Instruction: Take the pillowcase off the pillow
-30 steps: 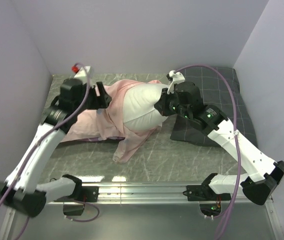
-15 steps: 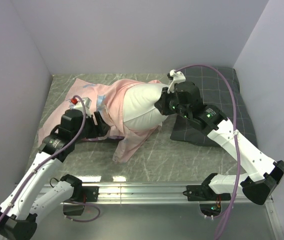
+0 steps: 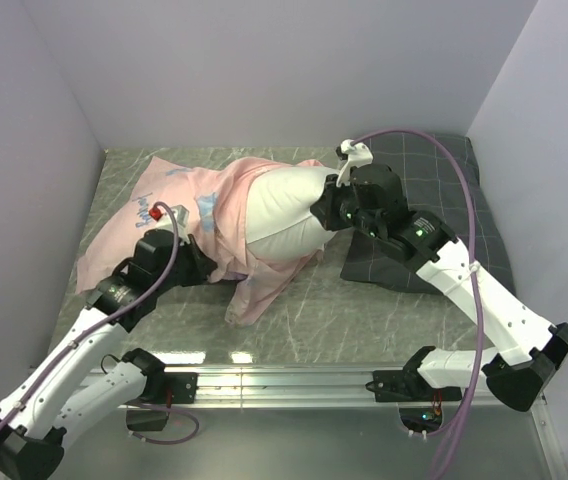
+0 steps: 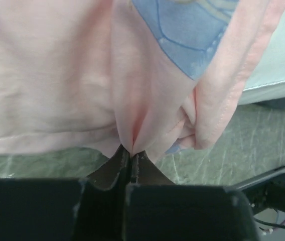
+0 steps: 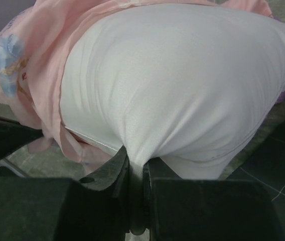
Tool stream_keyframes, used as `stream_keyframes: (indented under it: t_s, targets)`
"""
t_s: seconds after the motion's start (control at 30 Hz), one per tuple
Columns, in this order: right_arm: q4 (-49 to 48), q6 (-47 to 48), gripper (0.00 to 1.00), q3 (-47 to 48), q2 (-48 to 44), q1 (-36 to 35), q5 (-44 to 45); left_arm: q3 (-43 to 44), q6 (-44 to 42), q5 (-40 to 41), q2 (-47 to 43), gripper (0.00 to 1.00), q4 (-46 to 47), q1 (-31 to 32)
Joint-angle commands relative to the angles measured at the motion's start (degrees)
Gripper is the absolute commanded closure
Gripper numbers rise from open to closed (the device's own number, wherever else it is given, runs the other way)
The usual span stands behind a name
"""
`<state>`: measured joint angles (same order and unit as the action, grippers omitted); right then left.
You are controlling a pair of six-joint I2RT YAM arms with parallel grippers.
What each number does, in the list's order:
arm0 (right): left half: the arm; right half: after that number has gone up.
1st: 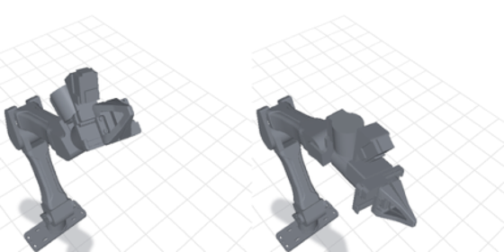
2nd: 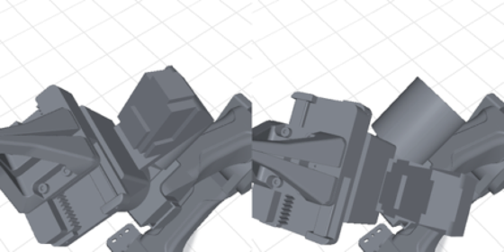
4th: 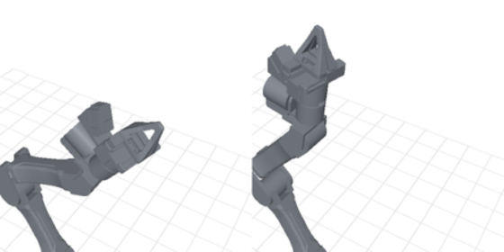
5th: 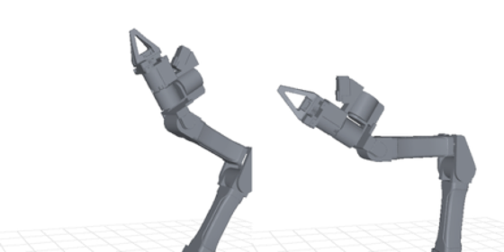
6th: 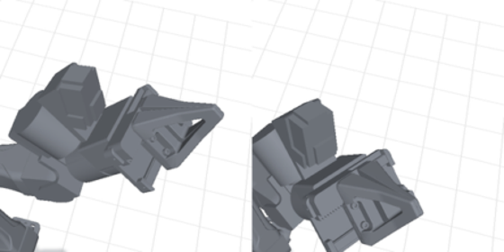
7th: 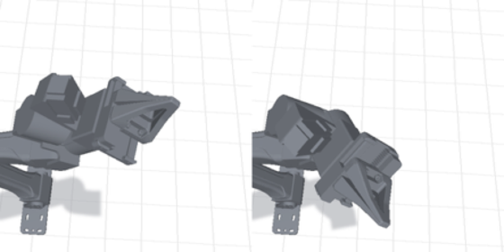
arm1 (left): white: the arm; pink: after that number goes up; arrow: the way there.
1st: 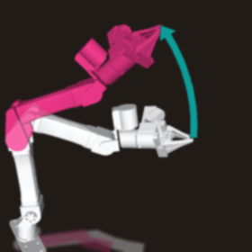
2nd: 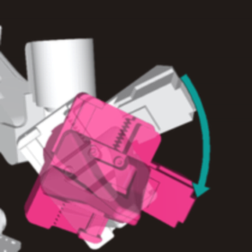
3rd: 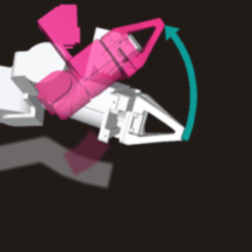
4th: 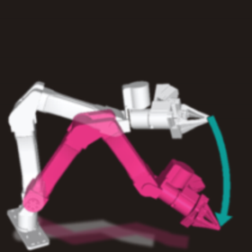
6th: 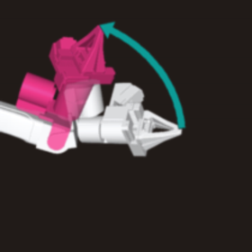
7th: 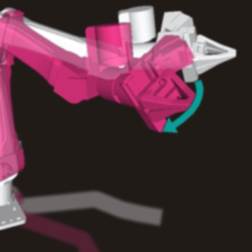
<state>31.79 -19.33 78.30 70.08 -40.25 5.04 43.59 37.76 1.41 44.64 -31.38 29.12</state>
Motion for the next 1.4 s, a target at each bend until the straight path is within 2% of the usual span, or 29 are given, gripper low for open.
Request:
stream_keyframes:
  t_s: [0.0, 0.07, 0.1, 0.13, 0.2, 0.27, 0.37, 0.5, 0.6, 0.7, 0.73, 0.8, 0.83, 0.9, 0.97, 1.1, 1.13, 1.2, 1.23, 1.3, 1.33, 1.37]
  targets:
    - [-6.7, 2.0, 1.00, 1.6, -5.1, -0.2, -0.1, 12.6, -1.8, 8.0, -2.5, 1.00, -3.5, 0.3]
    - [-6.5, 2.3, 1.00, 2.2, -7.0, -0.5, -2.1, 19.8, -4.1, 12.4, -3.0, 1.00, -8.8, 0.3]
    - [-6.3, 2.3, 1.00, 2.6, -7.7, -0.7, -2.6, 28.0, -5.0, 13.4, -2.6, 1.00, -10.2, 0.3]
    - [-6.2, 2.0, 1.00, 2.9, -8.8, -0.7, -2.9, 32.2, -7.1, 14.6, -2.0, 0.99, -11.0, 0.3]
    - [-5.7, 1.6, 1.00, 3.9, -9.5, -0.7, -1.5, 42.8, -9.3, 15.9, 1.6, 1.00, -11.7, 0.2]
    - [-5.9, 1.1, 1.00, 4.1, -9.1, -0.6, 0.1, 49.4, -11.9, 15.1, 7.7, 1.00, -11.0, 0.4]
    - [-7.0, 0.4, 1.00, 2.5, -5.4, 0.7, -0.9, 50.5, -13.1, 12.1, 15.7, 1.00, -7.2, 0.3]
    - [-10.2, -1.6, 1.00, -4.1, 0.7, 4.5, -1.4, 44.8, -11.9, 5.8, 24.9, 1.00, 0.3, 0.3]
    - [-14.3, -3.8, 1.00, -10.3, 5.2, 9.5, -4.2, 40.5, -11.2, 5.3, 31.2, 0.99, 4.9, 0.2]
    - [-17.1, -4.2, 1.00, -12.8, 9.8, 12.0, -6.8, 37.8, -10.5, 3.9, 36.2, 0.88, 8.6, -0.7]
    - [-17.3, -4.0, 1.00, -12.8, 12.0, 12.7, -6.8, 37.7, -10.3, 2.2, 37.0, 0.74, 9.9, -1.1]
    - [-17.6, -3.8, 1.00, -12.1, 13.8, 12.9, -6.4, 39.5, -10.6, 1.8, 38.1, 0.58, 10.9, -1.1]
    - [-17.6, -3.6, 1.00, -11.9, 15.2, 13.0, -6.4, 40.2, -10.9, 0.9, 37.9, 0.46, 11.2, -1.2]
    - [-17.8, -3.5, 1.00, -10.7, 16.2, 13.1, -5.4, 43.0, -11.3, 1.0, 36.0, 0.38, 11.2, -1.1]
    - [-17.0, -3.0, 0.95, -9.1, 17.5, 13.4, -5.1, 43.8, -11.8, 1.9, 33.1, 0.30, 10.3, -0.9]
    - [-17.0, -2.7, 0.83, -7.3, 18.6, 14.7, -3.4, 40.0, -11.5, 2.6, 26.4, 0.24, 8.3, -0.9]
    - [-16.7, -2.6, 0.76, -6.9, 19.0, 15.0, -3.5, 38.9, -11.3, 2.7, 25.0, 0.23, 7.6, -0.9]
    - [-16.3, -2.4, 0.68, -5.9, 18.9, 15.7, -3.6, 34.5, -10.6, 1.8, 20.9, 0.23, 6.2, -0.9]
    - [-16.1, -2.0, 0.58, -5.7, 18.5, 15.8, -3.5, 32.5, -10.2, 0.8, 19.4, 0.23, 6.2, -0.8]
    - [-15.9, -1.8, 0.47, -5.1, 17.9, 16.0, -3.2, 26.4, -8.8, -0.9, 15.4, 0.22, 6.1, -0.4]
    - [-15.9, -1.3, 0.37, -5.0, 17.0, 16.1, -2.9, 24.5, -8.1, -1.8, 14.3, 0.21, 5.7, 0.0]
    - [-15.7, -1.2, 0.33, -4.7, 16.5, 16.1, -2.8, 20.1, -7.5, -2.7, 11.5, 0.21, 6.4, 0.8]
